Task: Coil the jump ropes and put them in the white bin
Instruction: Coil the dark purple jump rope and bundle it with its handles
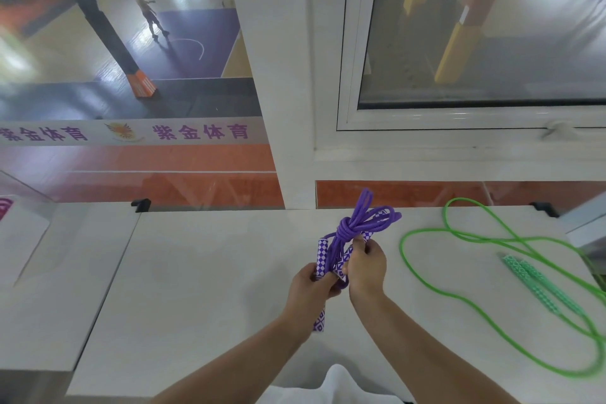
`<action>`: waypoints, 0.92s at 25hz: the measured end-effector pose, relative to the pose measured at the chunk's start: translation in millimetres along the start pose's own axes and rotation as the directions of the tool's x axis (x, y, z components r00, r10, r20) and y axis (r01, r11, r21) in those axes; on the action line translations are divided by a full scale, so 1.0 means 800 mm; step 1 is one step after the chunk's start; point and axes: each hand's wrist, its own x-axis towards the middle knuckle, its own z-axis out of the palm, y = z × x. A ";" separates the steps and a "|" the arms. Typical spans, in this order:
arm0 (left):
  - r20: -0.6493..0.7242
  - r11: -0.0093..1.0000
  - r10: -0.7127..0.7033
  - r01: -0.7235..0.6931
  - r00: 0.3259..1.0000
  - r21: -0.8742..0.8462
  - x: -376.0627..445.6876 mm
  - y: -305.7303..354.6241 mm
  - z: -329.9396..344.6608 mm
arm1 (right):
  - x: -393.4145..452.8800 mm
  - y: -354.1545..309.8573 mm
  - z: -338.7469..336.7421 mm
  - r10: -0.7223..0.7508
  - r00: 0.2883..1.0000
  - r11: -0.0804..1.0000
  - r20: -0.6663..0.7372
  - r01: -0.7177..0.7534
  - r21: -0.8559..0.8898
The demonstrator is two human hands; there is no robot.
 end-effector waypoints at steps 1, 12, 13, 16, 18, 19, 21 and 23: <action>0.015 1.000 -0.005 0.005 1.000 0.000 0.002 -0.002 0.001 | 0.001 -0.001 -0.003 -0.006 1.000 1.000 -0.003 0.006 0.003; 0.169 0.988 0.003 -0.029 0.986 0.152 0.020 0.001 -0.049 | 0.014 0.005 -0.048 0.196 0.708 0.922 0.679 -0.368 0.117; 0.213 0.989 -0.003 -0.029 0.977 0.148 0.021 0.003 -0.053 | 0.017 0.004 -0.055 0.196 0.661 0.947 0.724 -0.319 0.036; 0.255 0.996 -0.025 0.004 0.967 0.085 0.018 0.003 -0.053 | 0.020 0.009 -0.061 0.169 0.674 0.975 0.719 -0.220 -0.022; 0.243 0.998 -0.033 0.019 0.969 0.057 0.013 0.000 -0.051 | 0.016 0.016 -0.056 0.101 0.741 0.990 0.664 -0.141 0.006; 0.237 0.998 -0.030 0.017 0.971 0.059 0.012 -0.001 -0.051 | 0.012 0.024 -0.051 0.063 0.781 0.995 0.621 -0.098 0.021; 0.228 0.997 -0.020 0.002 0.974 0.079 0.010 -0.006 -0.052 | 0.002 0.040 -0.045 0.029 0.854 0.998 0.519 -0.051 0.027; 0.204 0.994 -0.013 -0.009 0.979 0.105 0.007 -0.009 -0.052 | -0.004 0.049 -0.037 0.020 0.900 1.000 0.435 -0.021 -0.003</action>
